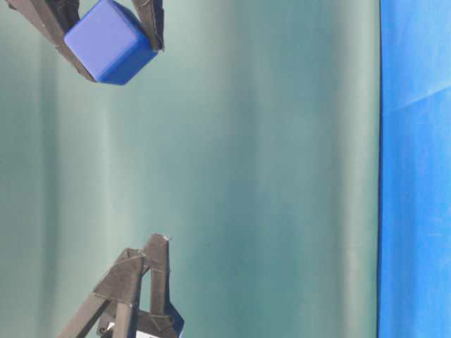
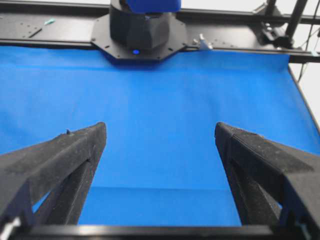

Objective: Handover the blue block to the right arm after grasping it with the left arm, then place it in the designated position.
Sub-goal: 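Open the left gripper and pull the cube away with the right gripper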

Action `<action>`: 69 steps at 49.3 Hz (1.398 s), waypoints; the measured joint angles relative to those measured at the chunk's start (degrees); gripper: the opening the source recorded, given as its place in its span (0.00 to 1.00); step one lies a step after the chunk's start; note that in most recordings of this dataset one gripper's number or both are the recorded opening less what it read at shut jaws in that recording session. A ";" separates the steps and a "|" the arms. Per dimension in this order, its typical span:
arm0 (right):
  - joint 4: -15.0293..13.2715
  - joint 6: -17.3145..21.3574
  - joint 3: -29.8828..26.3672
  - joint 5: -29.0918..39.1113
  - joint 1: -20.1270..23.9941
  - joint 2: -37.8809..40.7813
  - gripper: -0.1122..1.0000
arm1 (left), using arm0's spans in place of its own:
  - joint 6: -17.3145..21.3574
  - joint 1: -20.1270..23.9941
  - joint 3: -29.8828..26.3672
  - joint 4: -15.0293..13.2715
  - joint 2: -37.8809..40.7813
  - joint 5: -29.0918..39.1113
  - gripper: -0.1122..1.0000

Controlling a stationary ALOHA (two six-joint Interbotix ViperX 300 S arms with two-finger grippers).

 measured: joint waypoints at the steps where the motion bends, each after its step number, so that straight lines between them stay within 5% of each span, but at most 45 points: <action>1: 0.00 0.00 0.00 0.00 0.09 0.00 0.55 | 0.00 0.00 0.00 0.00 0.09 0.00 0.94; 12: 0.18 0.70 0.00 -0.09 0.09 0.00 0.55 | 0.00 -0.09 0.00 0.00 0.00 0.00 0.94; 20: 2.02 4.83 0.00 -0.70 0.09 0.00 0.55 | 0.00 0.00 0.00 0.00 0.00 0.00 0.94; 34: 7.56 22.50 0.00 -2.02 0.09 0.00 0.55 | 0.62 0.00 0.00 0.00 0.09 0.00 0.94; 55: 8.35 52.38 0.00 -1.85 0.09 -0.09 0.55 | 0.70 0.00 0.00 0.00 0.00 0.00 0.94; 61: 8.35 56.95 -0.09 -1.32 0.09 -0.26 0.55 | 0.79 0.00 0.00 0.00 0.00 0.00 0.94; 69: 8.35 57.92 -0.09 -0.44 0.00 -0.62 0.55 | 0.79 0.00 0.00 0.09 0.00 0.00 0.94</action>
